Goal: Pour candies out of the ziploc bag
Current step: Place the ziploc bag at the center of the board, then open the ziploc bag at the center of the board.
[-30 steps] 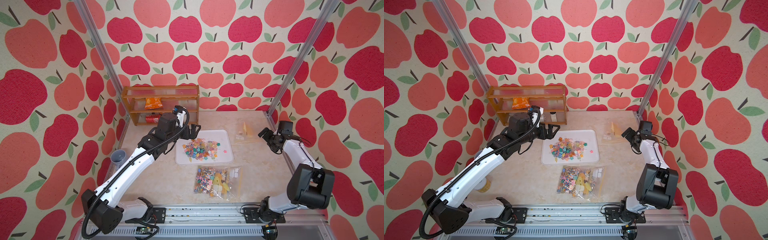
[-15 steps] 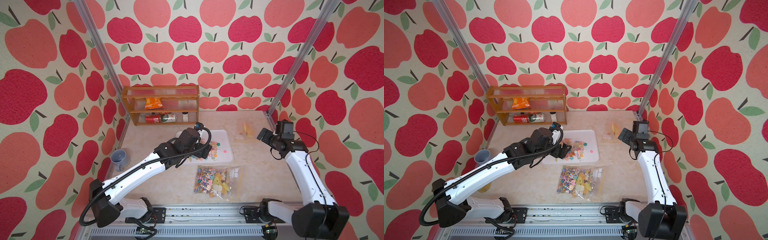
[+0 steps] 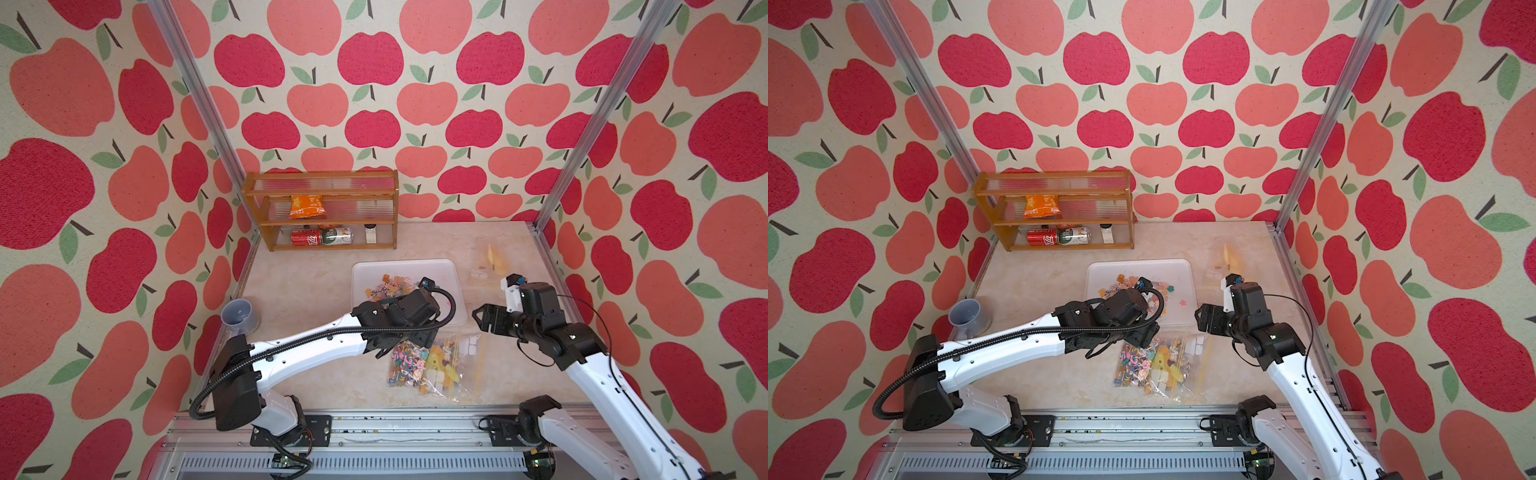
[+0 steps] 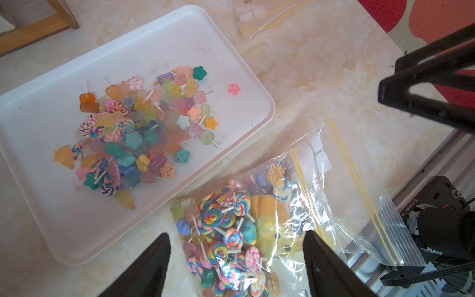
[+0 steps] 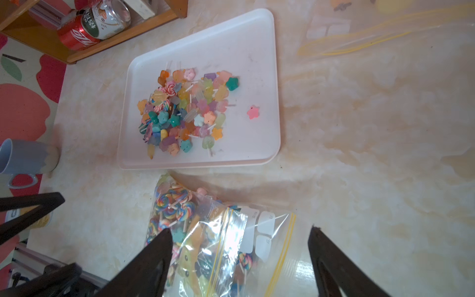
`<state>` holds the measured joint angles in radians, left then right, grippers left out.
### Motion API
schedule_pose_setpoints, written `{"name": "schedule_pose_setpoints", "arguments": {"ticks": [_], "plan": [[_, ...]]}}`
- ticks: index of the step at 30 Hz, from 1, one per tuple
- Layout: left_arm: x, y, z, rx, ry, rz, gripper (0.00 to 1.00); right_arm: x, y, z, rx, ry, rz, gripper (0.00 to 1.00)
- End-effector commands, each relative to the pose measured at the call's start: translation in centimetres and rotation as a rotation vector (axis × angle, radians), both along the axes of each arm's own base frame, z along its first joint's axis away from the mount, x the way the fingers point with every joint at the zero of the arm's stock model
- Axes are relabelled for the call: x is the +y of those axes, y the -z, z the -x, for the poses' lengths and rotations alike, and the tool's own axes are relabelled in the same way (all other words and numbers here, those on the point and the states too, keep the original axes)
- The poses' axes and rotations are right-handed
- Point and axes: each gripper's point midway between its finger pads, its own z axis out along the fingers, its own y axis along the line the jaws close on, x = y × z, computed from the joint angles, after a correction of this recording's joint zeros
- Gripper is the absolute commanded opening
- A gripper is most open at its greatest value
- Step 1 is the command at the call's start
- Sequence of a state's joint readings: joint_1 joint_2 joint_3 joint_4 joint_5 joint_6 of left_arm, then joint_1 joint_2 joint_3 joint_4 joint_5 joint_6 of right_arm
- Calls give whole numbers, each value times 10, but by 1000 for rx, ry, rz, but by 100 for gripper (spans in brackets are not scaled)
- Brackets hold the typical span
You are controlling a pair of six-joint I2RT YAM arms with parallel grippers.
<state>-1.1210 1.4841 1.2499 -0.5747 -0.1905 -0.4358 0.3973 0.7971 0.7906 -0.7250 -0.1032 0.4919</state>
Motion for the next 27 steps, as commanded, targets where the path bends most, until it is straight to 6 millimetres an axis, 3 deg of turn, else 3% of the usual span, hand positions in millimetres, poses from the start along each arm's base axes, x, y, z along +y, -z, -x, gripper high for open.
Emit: {"name": "schedule_pose_setpoints", "arguments": {"ticks": [1,3,7,12,19,27], "plan": [[-6,3,2,-12,-33,-14,80,7,2,22,35,-18,-73,83],[-8,3,4,-25,-41,-29,80,14,6,31,54,-44,-112,78],[-10,0,7,-32,-54,-38,78,28,15,49,82,-105,-167,59],[-15,1,13,-16,-50,-31,76,32,36,70,128,-128,-155,42],[-27,12,20,21,-35,-33,73,22,68,79,173,-79,-105,46],[-39,33,25,76,-14,-77,72,19,100,81,222,-68,-59,43]]}}
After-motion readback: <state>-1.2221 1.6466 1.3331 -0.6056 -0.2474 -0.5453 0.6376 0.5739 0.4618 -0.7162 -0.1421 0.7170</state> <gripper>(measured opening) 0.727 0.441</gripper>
